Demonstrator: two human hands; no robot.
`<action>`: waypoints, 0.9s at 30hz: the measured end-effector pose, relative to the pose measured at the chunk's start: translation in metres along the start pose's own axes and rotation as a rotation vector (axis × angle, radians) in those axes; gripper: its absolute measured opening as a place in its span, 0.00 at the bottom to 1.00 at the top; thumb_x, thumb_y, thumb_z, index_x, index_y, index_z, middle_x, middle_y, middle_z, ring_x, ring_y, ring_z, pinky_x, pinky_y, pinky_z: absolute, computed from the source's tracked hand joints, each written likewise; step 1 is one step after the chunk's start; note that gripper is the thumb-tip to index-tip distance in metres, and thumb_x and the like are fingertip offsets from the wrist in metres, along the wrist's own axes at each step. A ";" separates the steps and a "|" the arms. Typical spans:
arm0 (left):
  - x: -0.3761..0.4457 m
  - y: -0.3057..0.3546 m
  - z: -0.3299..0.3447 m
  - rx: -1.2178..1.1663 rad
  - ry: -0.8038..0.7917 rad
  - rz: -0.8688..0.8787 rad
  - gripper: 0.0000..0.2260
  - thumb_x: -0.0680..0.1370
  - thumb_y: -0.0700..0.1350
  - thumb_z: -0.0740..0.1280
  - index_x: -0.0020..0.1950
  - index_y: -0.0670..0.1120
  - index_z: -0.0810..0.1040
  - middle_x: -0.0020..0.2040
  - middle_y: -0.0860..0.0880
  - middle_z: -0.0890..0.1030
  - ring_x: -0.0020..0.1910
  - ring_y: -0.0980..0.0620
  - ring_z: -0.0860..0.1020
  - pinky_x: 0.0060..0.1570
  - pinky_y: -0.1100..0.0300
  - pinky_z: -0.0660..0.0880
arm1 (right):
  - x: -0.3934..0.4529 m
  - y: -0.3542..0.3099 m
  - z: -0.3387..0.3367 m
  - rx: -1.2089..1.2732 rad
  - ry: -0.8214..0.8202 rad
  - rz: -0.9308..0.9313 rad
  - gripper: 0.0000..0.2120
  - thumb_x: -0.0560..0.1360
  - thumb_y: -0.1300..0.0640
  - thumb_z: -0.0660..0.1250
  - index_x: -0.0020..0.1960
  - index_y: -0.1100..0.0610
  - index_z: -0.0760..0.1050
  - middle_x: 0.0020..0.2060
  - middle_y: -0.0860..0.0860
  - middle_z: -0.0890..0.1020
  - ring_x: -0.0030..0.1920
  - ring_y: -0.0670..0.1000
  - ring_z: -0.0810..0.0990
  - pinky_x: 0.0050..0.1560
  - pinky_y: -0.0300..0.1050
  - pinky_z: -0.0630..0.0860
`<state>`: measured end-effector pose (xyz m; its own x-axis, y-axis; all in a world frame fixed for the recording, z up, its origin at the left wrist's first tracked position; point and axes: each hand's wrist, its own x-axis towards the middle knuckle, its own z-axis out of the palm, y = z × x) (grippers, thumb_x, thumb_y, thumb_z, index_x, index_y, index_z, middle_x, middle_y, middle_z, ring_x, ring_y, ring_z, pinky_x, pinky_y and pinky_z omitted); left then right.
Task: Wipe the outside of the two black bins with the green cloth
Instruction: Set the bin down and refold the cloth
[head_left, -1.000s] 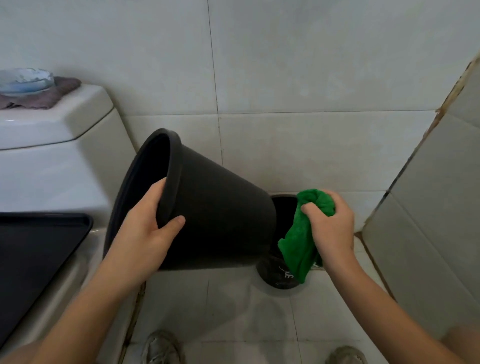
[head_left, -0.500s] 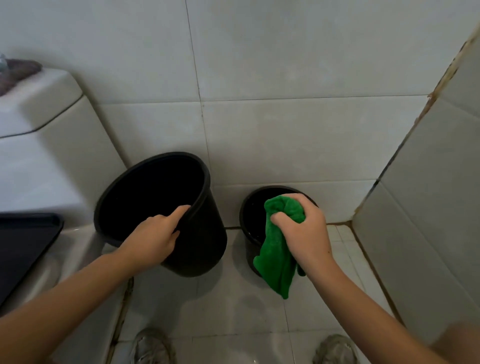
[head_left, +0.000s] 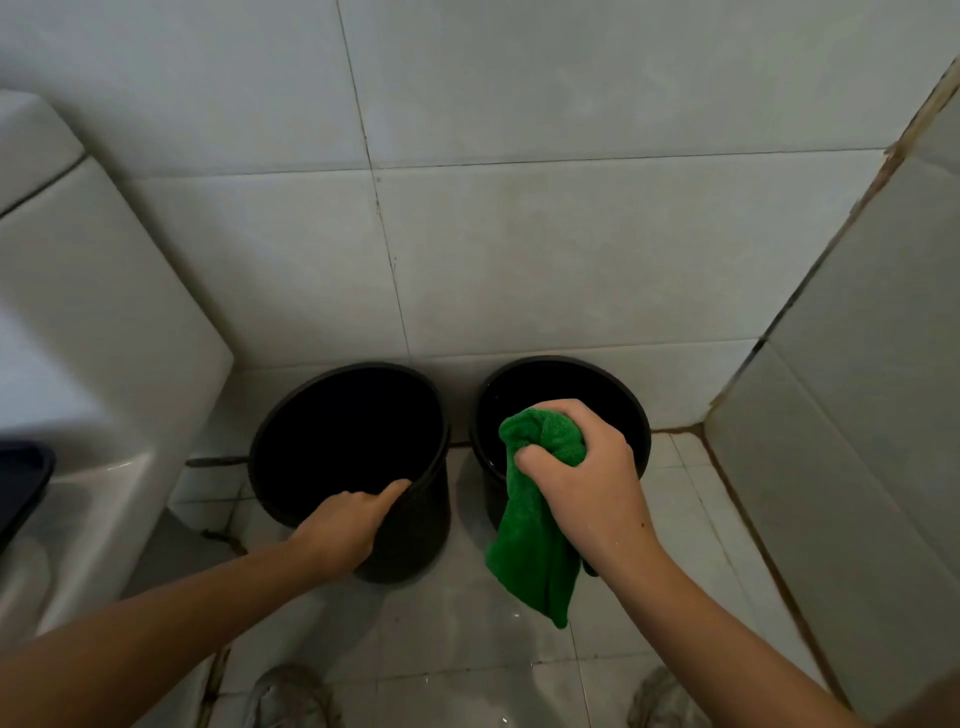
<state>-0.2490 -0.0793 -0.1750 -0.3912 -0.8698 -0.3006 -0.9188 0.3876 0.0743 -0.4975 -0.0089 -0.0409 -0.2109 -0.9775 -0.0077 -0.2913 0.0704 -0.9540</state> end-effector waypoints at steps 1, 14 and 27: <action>0.001 -0.005 0.006 0.008 -0.004 0.026 0.27 0.81 0.40 0.59 0.79 0.51 0.54 0.54 0.49 0.81 0.47 0.52 0.80 0.43 0.61 0.74 | 0.001 0.001 0.001 -0.005 -0.002 0.002 0.10 0.64 0.52 0.68 0.44 0.43 0.78 0.38 0.41 0.82 0.38 0.44 0.81 0.42 0.52 0.82; 0.005 -0.043 0.013 0.321 -0.142 0.063 0.26 0.80 0.57 0.61 0.75 0.49 0.59 0.63 0.48 0.77 0.59 0.48 0.77 0.54 0.55 0.75 | 0.010 0.009 0.005 -0.045 0.006 0.033 0.10 0.64 0.52 0.70 0.45 0.43 0.78 0.37 0.43 0.82 0.39 0.43 0.81 0.42 0.48 0.81; 0.034 -0.024 -0.012 0.176 -0.330 0.165 0.19 0.80 0.46 0.63 0.71 0.51 0.70 0.64 0.48 0.77 0.62 0.49 0.76 0.60 0.55 0.73 | 0.008 0.012 -0.002 -0.065 0.005 0.037 0.11 0.63 0.50 0.67 0.45 0.44 0.78 0.38 0.42 0.82 0.40 0.43 0.81 0.43 0.49 0.81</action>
<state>-0.2414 -0.1217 -0.1758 -0.4684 -0.6580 -0.5897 -0.8111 0.5849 -0.0083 -0.5046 -0.0156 -0.0515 -0.2271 -0.9730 -0.0415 -0.3434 0.1199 -0.9315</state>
